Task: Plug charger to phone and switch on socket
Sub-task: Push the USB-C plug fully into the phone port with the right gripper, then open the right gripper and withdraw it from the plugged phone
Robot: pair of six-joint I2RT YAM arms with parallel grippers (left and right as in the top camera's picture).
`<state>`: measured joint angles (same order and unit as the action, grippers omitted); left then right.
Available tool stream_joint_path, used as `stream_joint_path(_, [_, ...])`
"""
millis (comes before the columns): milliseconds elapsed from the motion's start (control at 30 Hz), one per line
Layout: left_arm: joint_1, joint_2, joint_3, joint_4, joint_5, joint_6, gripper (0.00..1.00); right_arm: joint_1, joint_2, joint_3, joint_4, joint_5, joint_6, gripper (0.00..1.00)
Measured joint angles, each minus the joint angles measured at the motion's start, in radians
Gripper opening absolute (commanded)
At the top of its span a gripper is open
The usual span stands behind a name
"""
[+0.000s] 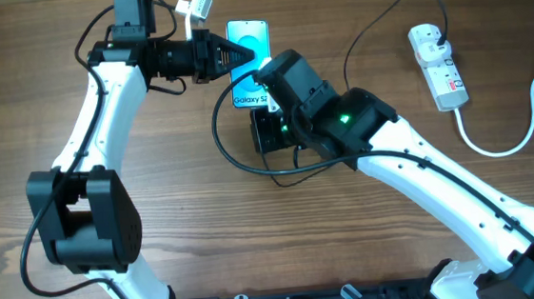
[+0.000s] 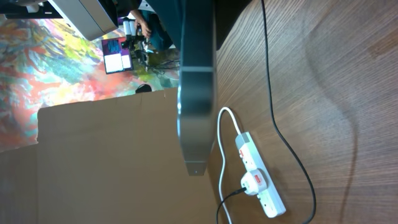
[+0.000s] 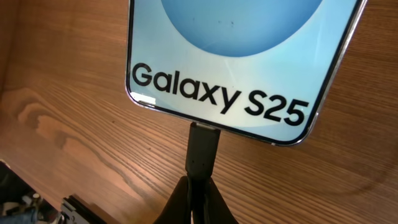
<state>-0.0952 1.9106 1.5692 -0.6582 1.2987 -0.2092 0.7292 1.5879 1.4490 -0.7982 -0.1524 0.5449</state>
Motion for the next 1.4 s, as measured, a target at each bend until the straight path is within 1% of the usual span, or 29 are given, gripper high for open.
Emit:
stream_joint_path(367, [0.011, 0.000, 0.009, -0.027, -0.001, 0.014, 0.04, 0.000, 0.000, 0.000, 0.023, -0.008, 0.000, 0.06])
stream_joint_path(400, [0.012, 0.000, 0.010, -0.029, -0.001, 0.015, 0.04, 0.000, 0.000, 0.000, 0.026, -0.008, 0.000, 0.08])
stream_joint_path(433, [0.013, 0.000, 0.011, -0.030, -0.001, 0.015, 0.04, 0.000, 0.000, 0.000, 0.028, -0.008, 0.000, 0.12])
stream_joint_path(500, [0.013, 0.000, 0.012, -0.033, -0.001, 0.018, 0.04, 0.000, 0.000, 0.000, 0.034, -0.006, -0.003, 0.13])
stream_joint_path(567, [0.012, 0.000, 0.009, -0.052, -0.004, 0.032, 0.04, -0.019, 0.000, 0.011, 0.077, 0.022, -0.008, 0.14])
stream_joint_path(633, [0.002, 0.000, 0.005, -0.064, 0.004, 0.036, 0.04, -0.040, 0.000, 0.031, 0.108, 0.058, -0.008, 0.19])
stream_joint_path(700, [-0.011, 0.000, 0.004, -0.064, 0.009, 0.036, 0.04, -0.044, 0.000, 0.037, 0.106, 0.068, -0.011, 0.22])
stream_joint_path(733, [-0.013, 0.000, 0.004, -0.064, 0.008, 0.036, 0.04, -0.044, -0.001, 0.037, 0.103, 0.067, -0.012, 0.25])
stream_joint_path(767, [-0.014, 0.000, 0.004, -0.064, 0.008, 0.036, 0.04, -0.044, -0.002, 0.037, 0.102, 0.063, -0.012, 0.32])
stream_joint_path(833, [-0.013, 0.000, 0.004, -0.064, 0.005, 0.036, 0.04, -0.044, -0.022, 0.037, 0.077, 0.055, -0.011, 0.54])
stream_joint_path(900, [-0.013, 0.000, 0.004, -0.064, -0.007, 0.037, 0.04, -0.044, -0.069, 0.037, 0.044, 0.052, -0.008, 0.66])
stream_joint_path(967, [-0.013, 0.000, 0.004, -0.067, -0.019, 0.042, 0.04, -0.063, -0.170, 0.039, -0.028, 0.066, 0.012, 0.75])
stream_joint_path(1033, [-0.014, 0.000, 0.005, -0.127, 0.007, 0.119, 0.04, -0.114, -0.229, 0.045, -0.100, 0.087, 0.018, 0.81])
stream_joint_path(1067, [-0.016, 0.000, 0.003, -0.201, 0.055, 0.209, 0.04, -0.158, -0.253, 0.048, -0.154, 0.103, 0.023, 0.85])
stream_joint_path(1100, [-0.019, 0.000, 0.001, -0.231, 0.080, 0.262, 0.04, -0.200, -0.265, 0.050, -0.179, 0.110, 0.023, 0.86])
stream_joint_path(1167, [-0.034, 0.000, -0.001, -0.290, 0.143, 0.411, 0.04, -0.303, -0.268, 0.050, -0.255, 0.131, 0.023, 0.87])
stream_joint_path(1300, [-0.052, 0.000, -0.001, -0.292, 0.196, 0.518, 0.04, -0.447, -0.257, 0.050, -0.340, 0.138, -0.030, 0.87])
stream_joint_path(1400, [-0.056, 0.000, -0.001, -0.267, 0.213, 0.563, 0.04, -0.469, -0.212, 0.050, -0.354, 0.139, -0.061, 0.87])
